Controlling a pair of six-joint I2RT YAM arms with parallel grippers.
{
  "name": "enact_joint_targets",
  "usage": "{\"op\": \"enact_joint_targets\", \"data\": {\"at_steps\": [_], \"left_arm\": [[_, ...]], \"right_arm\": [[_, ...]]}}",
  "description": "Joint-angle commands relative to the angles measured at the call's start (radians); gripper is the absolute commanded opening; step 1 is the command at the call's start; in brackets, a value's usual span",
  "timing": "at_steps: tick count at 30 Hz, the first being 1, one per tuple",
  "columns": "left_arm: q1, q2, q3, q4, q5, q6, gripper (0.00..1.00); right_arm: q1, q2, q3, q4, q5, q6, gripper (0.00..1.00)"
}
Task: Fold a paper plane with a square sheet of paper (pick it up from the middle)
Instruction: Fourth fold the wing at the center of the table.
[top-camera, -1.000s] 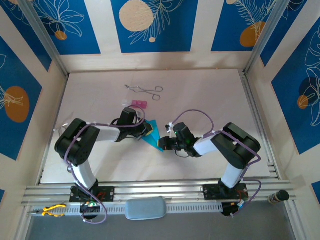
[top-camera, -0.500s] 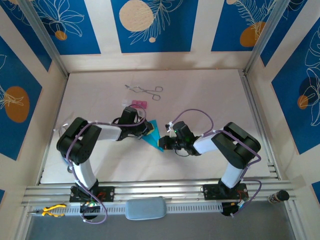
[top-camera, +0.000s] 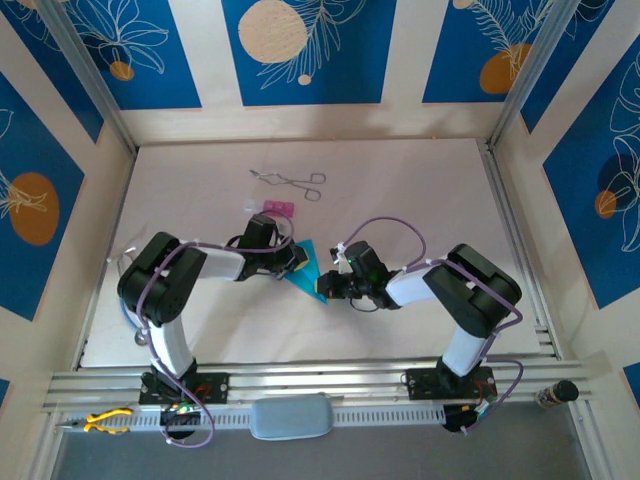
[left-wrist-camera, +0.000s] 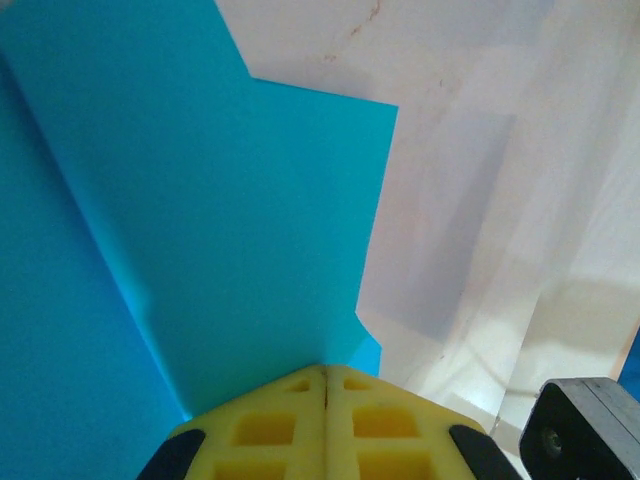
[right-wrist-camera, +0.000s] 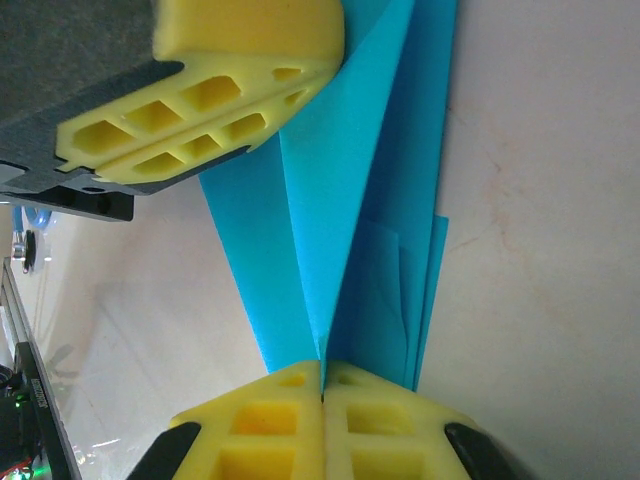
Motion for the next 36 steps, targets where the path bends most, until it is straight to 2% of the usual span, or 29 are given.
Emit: {"op": "enact_joint_targets", "data": {"at_steps": [1,21,30,36], "left_arm": [[-0.009,0.019,0.019,-0.025,-0.004,0.012,0.03],[-0.009,0.066,0.052,-0.097,0.008,0.063,0.03],[-0.009,0.081,0.054,-0.108,0.014,0.076,0.02],[-0.01,0.085,0.05,-0.097,0.02,0.072,0.02]], "right_arm": [[-0.01,0.033,-0.01,-0.14,0.017,0.011,0.05],[-0.02,0.029,-0.001,-0.159,0.007,0.015,0.06],[-0.02,-0.075,0.019,-0.249,-0.023,0.021,0.16],[-0.02,-0.11,0.009,-0.292,-0.052,0.025,0.16]]}}
